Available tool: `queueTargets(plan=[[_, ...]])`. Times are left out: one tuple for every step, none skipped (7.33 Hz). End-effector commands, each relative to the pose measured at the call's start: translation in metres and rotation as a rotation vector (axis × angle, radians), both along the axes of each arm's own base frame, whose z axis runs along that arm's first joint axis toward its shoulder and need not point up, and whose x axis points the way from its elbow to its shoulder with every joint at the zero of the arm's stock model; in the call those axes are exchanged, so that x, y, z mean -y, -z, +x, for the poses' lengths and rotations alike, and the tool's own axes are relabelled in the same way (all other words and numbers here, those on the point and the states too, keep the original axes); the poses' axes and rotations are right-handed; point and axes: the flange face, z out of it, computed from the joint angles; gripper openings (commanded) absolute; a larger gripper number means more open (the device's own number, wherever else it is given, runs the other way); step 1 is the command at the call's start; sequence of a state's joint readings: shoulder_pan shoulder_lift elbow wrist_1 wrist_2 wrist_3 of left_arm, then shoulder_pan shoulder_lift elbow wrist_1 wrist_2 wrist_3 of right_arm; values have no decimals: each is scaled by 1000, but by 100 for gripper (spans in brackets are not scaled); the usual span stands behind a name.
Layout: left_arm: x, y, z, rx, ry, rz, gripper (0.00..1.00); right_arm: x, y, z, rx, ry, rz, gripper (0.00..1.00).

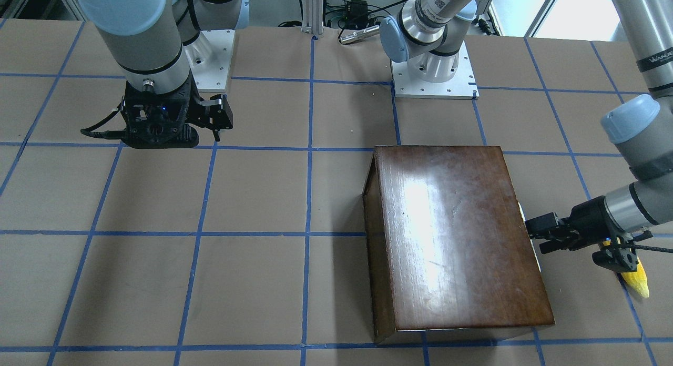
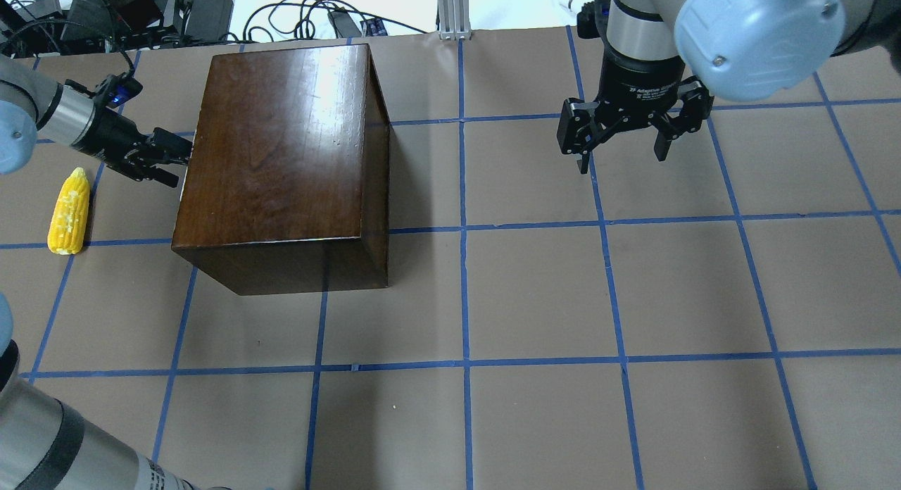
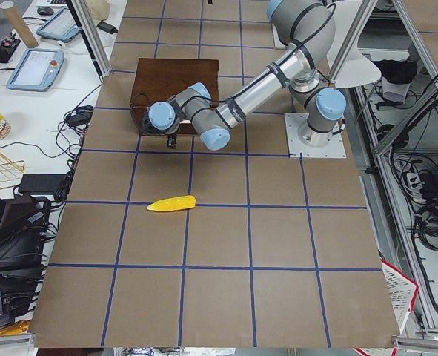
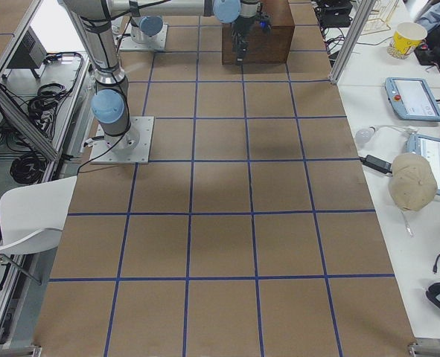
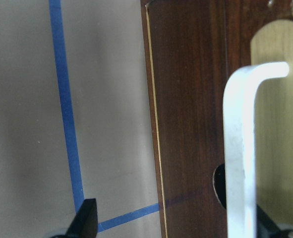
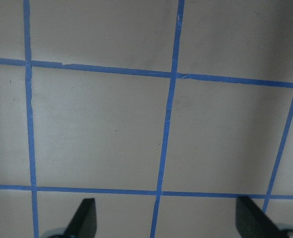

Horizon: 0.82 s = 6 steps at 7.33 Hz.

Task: Open drawer and put corn inside
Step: 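Grasp the white drawer handle with the left gripper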

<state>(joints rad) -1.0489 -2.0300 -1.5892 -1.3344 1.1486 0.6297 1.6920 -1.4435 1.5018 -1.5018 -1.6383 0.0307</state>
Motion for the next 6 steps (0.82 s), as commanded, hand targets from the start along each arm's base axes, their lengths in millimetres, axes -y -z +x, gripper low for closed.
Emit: queueTargets(plan=[[3, -3, 3, 16, 0, -12, 100, 0, 0, 0, 0, 0, 0, 100], [3, -3, 3, 17, 0, -13, 100, 0, 0, 0, 0, 2, 0, 100], [3, -5, 4, 21, -1, -18, 100, 0, 0, 0, 0, 0, 0, 100], [1, -4, 10, 24, -10, -16, 100, 0, 0, 0, 0, 2, 0, 100], [0, -4, 16, 24, -19, -16, 100, 0, 0, 0, 0, 2, 0, 100], [0, -4, 16, 24, -19, -16, 100, 0, 0, 0, 0, 0, 0, 100]])
